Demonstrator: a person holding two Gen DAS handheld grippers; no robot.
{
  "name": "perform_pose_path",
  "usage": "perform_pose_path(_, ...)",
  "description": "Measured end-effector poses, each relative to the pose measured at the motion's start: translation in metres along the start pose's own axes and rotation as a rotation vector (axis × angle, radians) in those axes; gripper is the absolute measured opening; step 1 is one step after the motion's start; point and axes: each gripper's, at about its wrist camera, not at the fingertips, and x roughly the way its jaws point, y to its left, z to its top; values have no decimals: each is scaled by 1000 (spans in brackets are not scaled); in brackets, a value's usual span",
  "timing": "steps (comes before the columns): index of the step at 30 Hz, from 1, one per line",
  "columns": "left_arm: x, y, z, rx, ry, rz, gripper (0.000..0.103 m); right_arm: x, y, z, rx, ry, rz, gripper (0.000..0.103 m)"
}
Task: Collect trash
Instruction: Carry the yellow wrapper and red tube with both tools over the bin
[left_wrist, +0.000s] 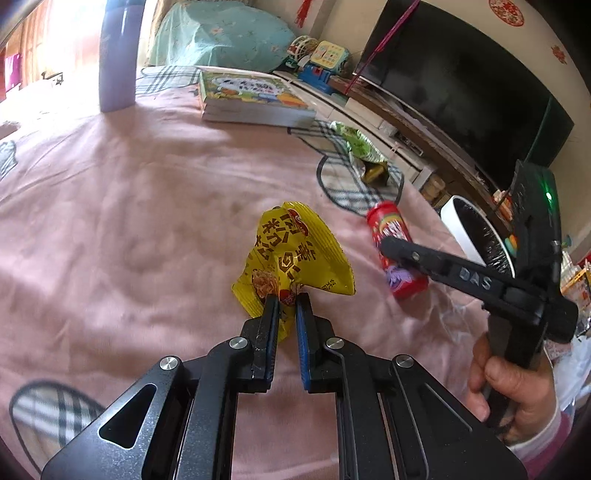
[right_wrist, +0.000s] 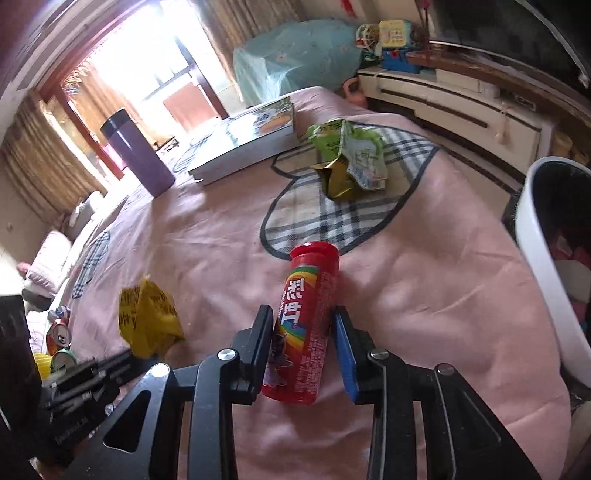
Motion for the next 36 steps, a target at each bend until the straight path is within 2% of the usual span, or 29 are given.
perform_pose_path(2, -2, -2, -3, -4, -2, 16, 9, 5, 1, -1, -6, -3, 11, 36)
perform_pose_path(3, -4, -4, -4, -3, -8, 27, 9, 4, 2, -2, -8, -12, 14, 31)
perform_pose_path(6, -6, -12, -5, -2, -17, 39, 9, -4, -5, -6, 10, -24, 49, 29)
perform_pose_path(15, 11, -74, -14, 80, 11, 41, 9, -68, -44, -31, 26, -104, 95, 29)
perform_pose_path(25, 17, -149, -24, 204, 22, 20, 9, -130, -87, -56, 87, -196, 83, 29)
perform_pose_path(36, 16, -197, -22, 293, 2, 4, 9, -171, -125, -65, 142, -277, 62, 29)
